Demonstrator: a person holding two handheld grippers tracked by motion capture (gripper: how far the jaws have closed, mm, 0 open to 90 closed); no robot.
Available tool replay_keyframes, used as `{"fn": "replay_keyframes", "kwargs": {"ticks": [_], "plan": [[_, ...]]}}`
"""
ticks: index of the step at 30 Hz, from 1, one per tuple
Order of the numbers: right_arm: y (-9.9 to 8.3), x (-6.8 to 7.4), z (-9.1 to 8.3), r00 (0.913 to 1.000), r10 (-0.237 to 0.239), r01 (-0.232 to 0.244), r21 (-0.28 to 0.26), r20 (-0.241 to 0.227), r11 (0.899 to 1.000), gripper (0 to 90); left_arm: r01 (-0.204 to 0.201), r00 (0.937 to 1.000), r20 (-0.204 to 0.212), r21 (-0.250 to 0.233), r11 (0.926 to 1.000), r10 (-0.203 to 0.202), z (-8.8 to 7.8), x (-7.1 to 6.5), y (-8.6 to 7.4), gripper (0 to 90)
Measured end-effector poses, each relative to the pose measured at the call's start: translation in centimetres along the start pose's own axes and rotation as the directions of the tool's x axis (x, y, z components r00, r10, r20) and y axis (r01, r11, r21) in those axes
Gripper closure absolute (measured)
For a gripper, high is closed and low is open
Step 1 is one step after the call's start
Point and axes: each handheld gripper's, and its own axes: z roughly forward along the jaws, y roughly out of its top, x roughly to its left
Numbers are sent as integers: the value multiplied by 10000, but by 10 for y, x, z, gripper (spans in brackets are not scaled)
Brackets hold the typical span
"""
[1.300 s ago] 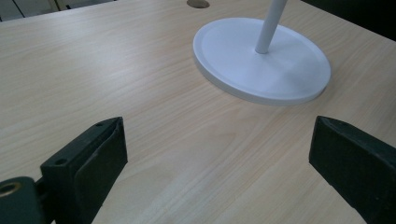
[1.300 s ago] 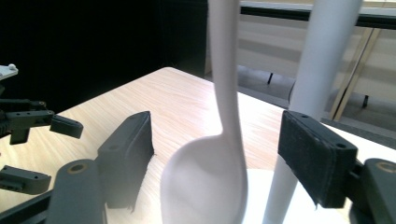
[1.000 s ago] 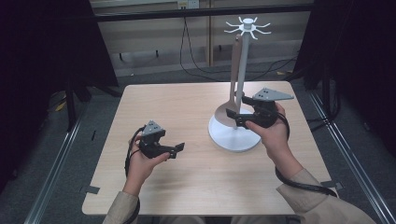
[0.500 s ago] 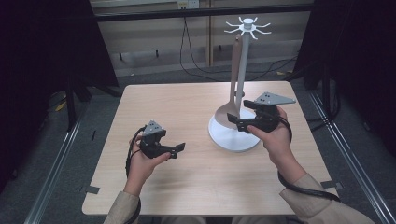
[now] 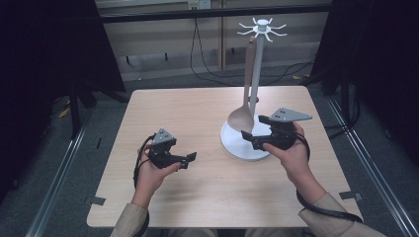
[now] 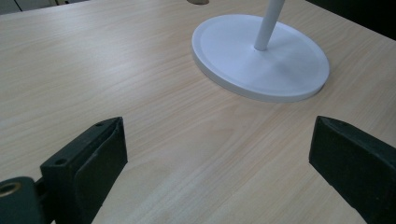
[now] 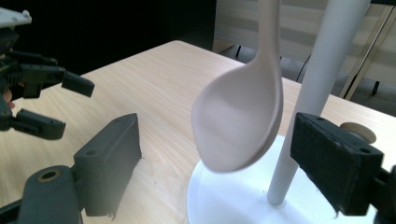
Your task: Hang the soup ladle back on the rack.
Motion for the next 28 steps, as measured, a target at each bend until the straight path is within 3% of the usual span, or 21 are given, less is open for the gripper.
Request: {"fn": "replay_keyframes", "kwargs": {"ticks": [21,28], "plan": [[-60,6,-16,9998,31,-19,596,-197,9982,139,54,10000,30,85,9999,-55,2,-2,-2,42],[-68,4,-20,9997,145,-130,722,-200,9973,136,38,10000,44,9,10000,-38,2,-2,-1,42]]}}
